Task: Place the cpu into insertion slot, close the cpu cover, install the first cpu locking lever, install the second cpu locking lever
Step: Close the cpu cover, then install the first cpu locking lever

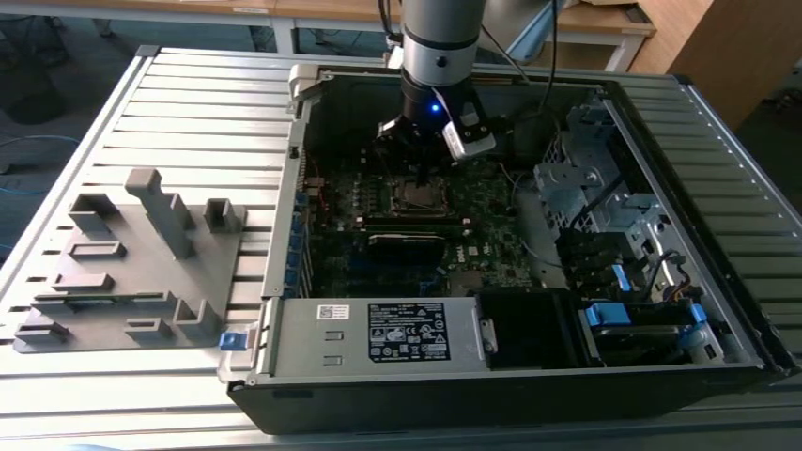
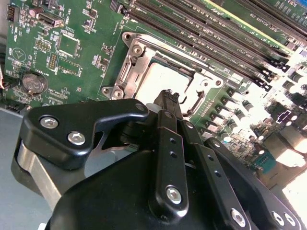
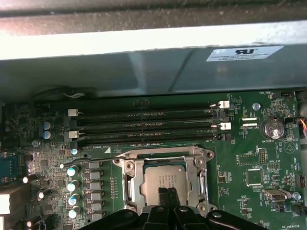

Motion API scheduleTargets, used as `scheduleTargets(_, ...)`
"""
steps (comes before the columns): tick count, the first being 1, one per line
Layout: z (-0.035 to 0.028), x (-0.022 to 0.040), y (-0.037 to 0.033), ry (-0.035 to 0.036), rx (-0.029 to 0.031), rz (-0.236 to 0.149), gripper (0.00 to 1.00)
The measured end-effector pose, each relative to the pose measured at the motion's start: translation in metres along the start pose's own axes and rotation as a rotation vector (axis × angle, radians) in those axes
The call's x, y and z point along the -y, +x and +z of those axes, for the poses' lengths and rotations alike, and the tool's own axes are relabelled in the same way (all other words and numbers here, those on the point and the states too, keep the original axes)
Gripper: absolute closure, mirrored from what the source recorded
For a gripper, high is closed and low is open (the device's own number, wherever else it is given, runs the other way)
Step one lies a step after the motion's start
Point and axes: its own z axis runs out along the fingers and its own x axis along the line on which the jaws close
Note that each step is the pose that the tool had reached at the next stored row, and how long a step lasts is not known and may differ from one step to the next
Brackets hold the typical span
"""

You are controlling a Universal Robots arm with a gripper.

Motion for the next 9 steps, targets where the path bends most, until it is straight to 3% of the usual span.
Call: scheduleTargets(9,-0.0006,0.0000,0.0000,-0.0001,0.0002,0.002,0.89)
